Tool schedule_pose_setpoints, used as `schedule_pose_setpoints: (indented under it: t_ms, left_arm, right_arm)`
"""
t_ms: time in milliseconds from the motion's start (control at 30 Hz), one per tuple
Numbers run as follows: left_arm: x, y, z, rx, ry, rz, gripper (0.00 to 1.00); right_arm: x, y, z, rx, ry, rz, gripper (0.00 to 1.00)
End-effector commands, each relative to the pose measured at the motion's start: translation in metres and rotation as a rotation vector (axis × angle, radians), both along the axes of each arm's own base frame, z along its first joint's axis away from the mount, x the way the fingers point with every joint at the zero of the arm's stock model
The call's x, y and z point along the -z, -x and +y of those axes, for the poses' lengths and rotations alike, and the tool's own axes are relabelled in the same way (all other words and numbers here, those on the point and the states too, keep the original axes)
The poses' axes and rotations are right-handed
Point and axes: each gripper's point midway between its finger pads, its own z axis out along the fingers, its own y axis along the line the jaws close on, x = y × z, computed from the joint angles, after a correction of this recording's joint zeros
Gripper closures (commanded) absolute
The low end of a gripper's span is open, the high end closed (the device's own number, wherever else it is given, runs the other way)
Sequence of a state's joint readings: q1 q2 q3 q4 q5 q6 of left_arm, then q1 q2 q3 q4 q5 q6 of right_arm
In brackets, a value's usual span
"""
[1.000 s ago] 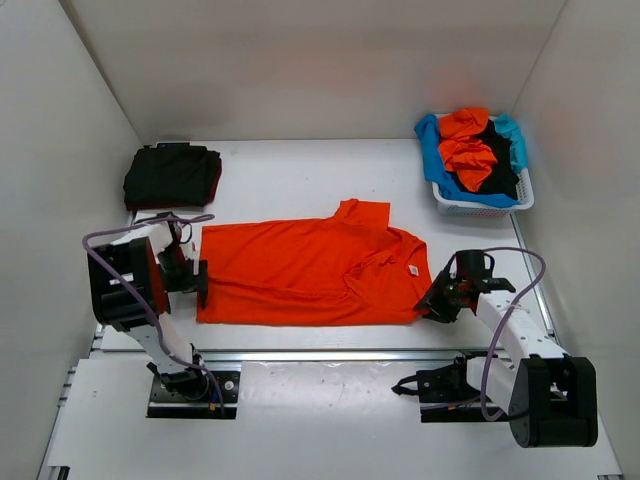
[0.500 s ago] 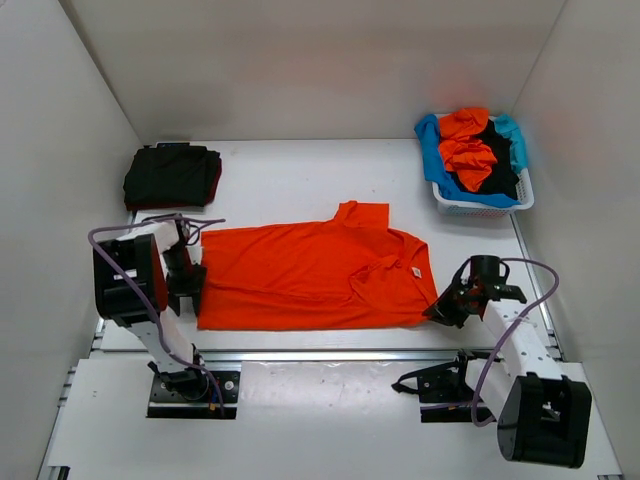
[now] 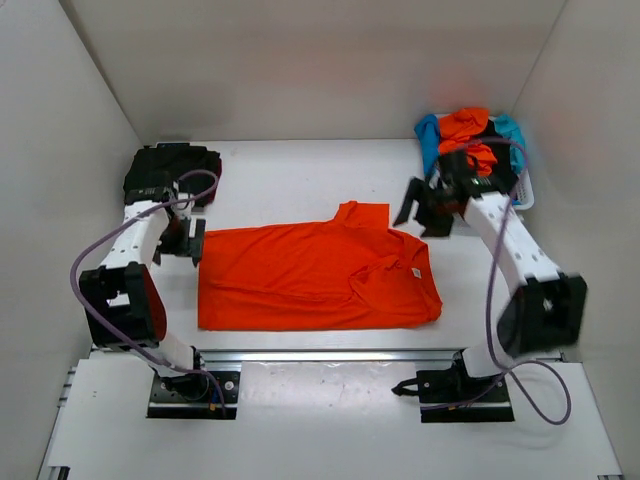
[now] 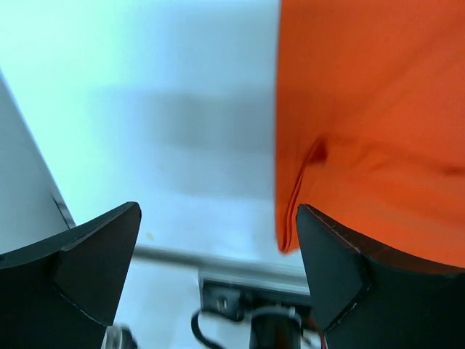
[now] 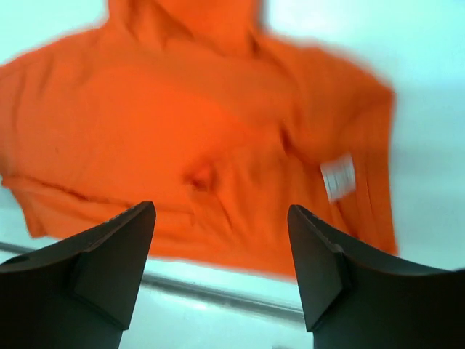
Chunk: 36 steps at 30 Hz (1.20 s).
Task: Fold and stack the t-shirts
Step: Fold the flattened tshirt in 1/3 of the way, then grap the side of the flattened tshirt furthest away from the robot with both arms
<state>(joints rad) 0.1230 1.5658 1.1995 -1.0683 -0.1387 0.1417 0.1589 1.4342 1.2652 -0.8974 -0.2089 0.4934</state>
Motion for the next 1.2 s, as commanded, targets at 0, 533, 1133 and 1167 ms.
schedule_pose_setpoints:
  t_ms: [0,533,1133,1167]
  left_arm:
    - [-0.021,-0.052,-0.014,0.033,0.014,-0.171,0.02]
    - [0.038,-0.158,-0.043,-0.043,0.188,-0.301,0.06]
    - [0.077,-0.162,-0.043,-0.121,0.204,-0.254,0.12]
    - [0.078,-0.16,-0.044,-0.117,0.21,-0.246,0.14]
  right_arm:
    - [0.002,-0.049,0.021,-0.166,0.092,-0.018,0.29]
    - [0.079,-0.216,0.01,-0.077,0.214,0.075,0.3]
    - [0.143,-0.19,0.019,-0.128,0.157,0.265,0.32]
    - [0.141,-0.189,0.019,-0.129,0.15,0.269,0.33]
